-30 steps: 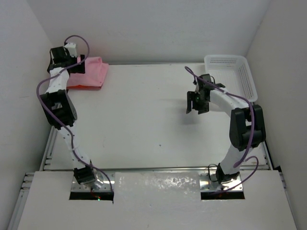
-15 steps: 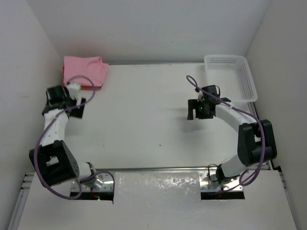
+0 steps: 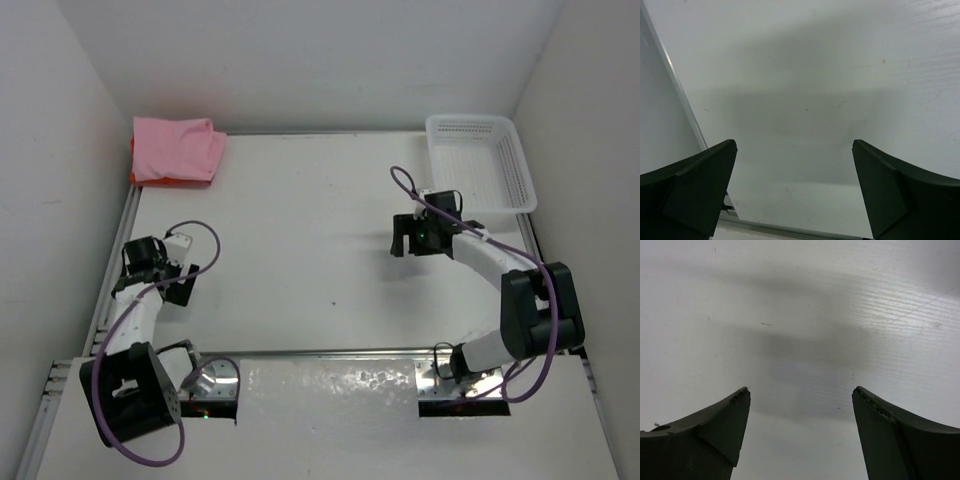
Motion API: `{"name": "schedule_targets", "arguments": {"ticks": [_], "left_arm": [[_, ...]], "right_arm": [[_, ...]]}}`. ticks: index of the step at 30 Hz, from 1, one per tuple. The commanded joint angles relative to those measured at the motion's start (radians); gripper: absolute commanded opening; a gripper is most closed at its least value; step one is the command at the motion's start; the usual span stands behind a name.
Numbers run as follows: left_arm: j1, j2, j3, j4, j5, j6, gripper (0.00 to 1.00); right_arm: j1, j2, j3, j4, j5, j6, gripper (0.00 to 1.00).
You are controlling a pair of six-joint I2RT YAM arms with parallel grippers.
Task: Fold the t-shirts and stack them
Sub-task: Put the neatly folded tshirt into the corner of the board with the left arm
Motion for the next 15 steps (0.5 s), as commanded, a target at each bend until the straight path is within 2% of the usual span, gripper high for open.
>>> {"name": "schedule_targets", "arguments": {"ticks": [1,15], "left_arm": [[0.008,-0.019,-0.042,0.049,0.019,-0.007,1.00],[0.009,-0.042,-0.106,0.067,-0.005,0.010,1.00]], "right_arm": [[-0.003,-0.038,-0.019,0.082,-0.016,0.002,0.80],[-0.001,-0.081,-0.076,0.140,-0.033,0.012,0.80]]}}
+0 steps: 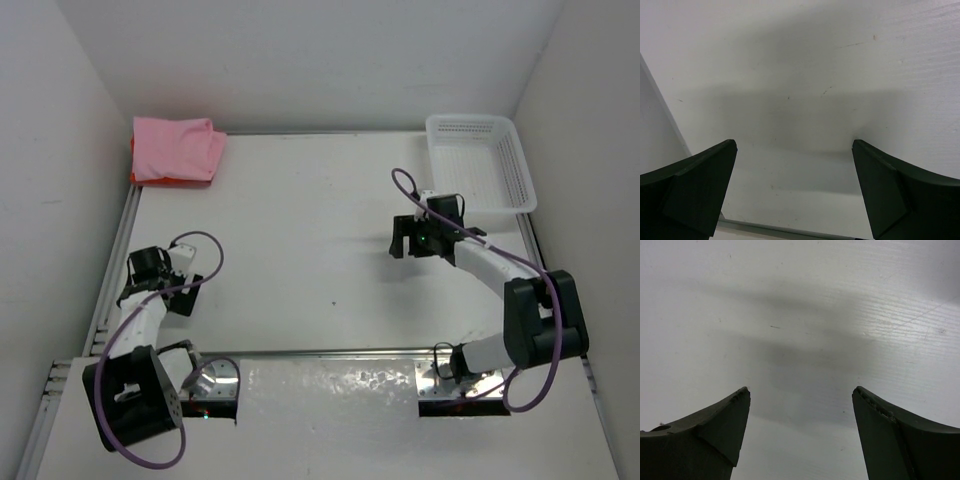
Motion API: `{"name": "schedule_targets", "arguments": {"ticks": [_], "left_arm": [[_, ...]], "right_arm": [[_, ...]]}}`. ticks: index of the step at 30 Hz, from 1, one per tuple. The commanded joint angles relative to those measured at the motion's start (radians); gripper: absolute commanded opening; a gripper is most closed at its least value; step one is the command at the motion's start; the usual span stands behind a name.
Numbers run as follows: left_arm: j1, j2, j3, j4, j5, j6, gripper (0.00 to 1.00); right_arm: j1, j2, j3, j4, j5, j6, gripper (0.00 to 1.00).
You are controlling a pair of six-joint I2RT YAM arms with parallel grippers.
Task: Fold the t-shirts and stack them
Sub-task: Put the neatly folded tshirt into the corner of the board with the left arm
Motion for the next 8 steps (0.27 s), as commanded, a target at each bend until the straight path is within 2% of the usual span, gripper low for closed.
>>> {"name": "schedule_targets", "arguments": {"ticks": [1,8], "left_arm": [[0.008,-0.016,-0.011,0.042,0.000,0.010,1.00],[0.008,-0.021,-0.020,0.051,-0.001,0.012,1.00]], "right_arm": [[-0.001,-0.038,-0.014,0.056,-0.002,0.012,0.80],[-0.003,-0.046,-0.026,0.063,0.013,0.006,0.81]]}}
